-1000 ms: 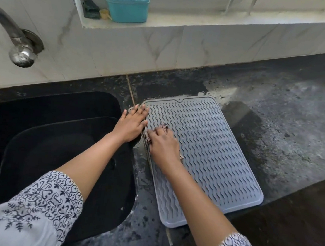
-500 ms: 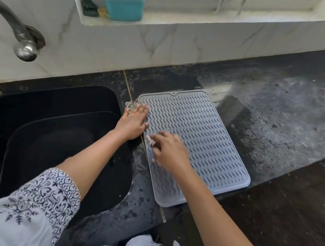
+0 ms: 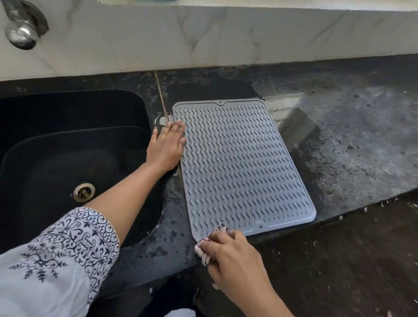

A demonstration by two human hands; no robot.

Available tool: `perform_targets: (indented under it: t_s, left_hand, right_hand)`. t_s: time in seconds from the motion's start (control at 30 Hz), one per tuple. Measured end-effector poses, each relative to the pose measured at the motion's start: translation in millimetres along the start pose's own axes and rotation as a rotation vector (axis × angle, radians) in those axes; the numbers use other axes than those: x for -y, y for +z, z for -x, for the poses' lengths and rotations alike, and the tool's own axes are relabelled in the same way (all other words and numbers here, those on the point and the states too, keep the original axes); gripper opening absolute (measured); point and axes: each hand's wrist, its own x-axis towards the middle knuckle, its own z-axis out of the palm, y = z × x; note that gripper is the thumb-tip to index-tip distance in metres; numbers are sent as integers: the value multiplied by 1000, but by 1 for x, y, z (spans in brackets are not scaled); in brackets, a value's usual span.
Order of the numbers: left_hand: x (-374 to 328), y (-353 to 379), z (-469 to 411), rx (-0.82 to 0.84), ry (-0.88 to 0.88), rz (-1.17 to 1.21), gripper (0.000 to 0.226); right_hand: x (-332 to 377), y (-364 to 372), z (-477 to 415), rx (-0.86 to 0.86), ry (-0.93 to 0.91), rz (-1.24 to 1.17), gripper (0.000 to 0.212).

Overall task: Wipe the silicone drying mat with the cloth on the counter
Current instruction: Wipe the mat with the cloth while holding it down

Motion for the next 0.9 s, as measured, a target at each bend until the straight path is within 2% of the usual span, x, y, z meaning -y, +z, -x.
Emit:
perform_targets:
  t_s: [0.07, 0.13, 0.23, 0.27, 0.3, 0.37, 0.4, 0.43, 0.5, 0.53, 0.57, 0.6, 0.63, 0.7, 0.77, 0.9]
  left_hand:
    - [2, 2, 0, -1, 5, -5, 51]
    - [3, 2, -1, 1, 1, -9, 51]
    - [2, 3, -1, -11, 1, -6, 51]
    - [2, 2, -1, -6, 0, 2, 51]
    - [2, 2, -1, -2, -2, 7, 51]
    - [2, 2, -1, -6, -5, 6, 51]
    - [2, 2, -1, -9, -5, 7, 51]
    - [1, 2, -1, -11, -3, 10, 51]
    - [2, 2, -1, -17, -2, 16, 51]
    - [2, 2, -1, -16, -4, 17, 50]
    - [2, 2, 0, -17, -7, 19, 50]
    - [2, 2, 0, -21, -9, 18, 50]
    - [2, 2, 0, -24, -10, 14, 50]
    - [0, 1, 1, -25, -10, 2, 50]
    - [0, 0, 1, -22, -12, 2, 50]
    - [1, 0, 1, -5, -12, 11, 50]
  right_hand:
    - [-4, -23, -11, 107, 85, -181, 30]
    - [-7, -46, -35, 116, 177, -562, 27]
    - [-19, -50, -77, 107, 216, -1168, 32]
    - [-23, -44, -88, 141, 237, -1283, 33]
    - [-29, -33, -97, 161, 245, -1294, 32]
    - [-43, -16, -104, 184, 179, -977, 29]
    - [-52, -9, -104, 129, 160, -827, 32]
    - [-60, -7, -104, 23, 200, -751, 36]
    - [-71, -15, -94, -263, 343, -788, 38]
    - [-74, -20, -89, -425, 366, -809, 37]
    - [-74, -24, -85, -501, 332, -812, 38]
    - [-66, -28, -84, -466, 250, -771, 45]
    - [-54, -26, -87, -344, 156, -656, 56]
    - [-32, -3, -95, -104, 37, -194, 72]
    - [-24, 24, -102, -114, 58, -4, 69]
    - [-24, 35, -90, -195, 17, 32, 51]
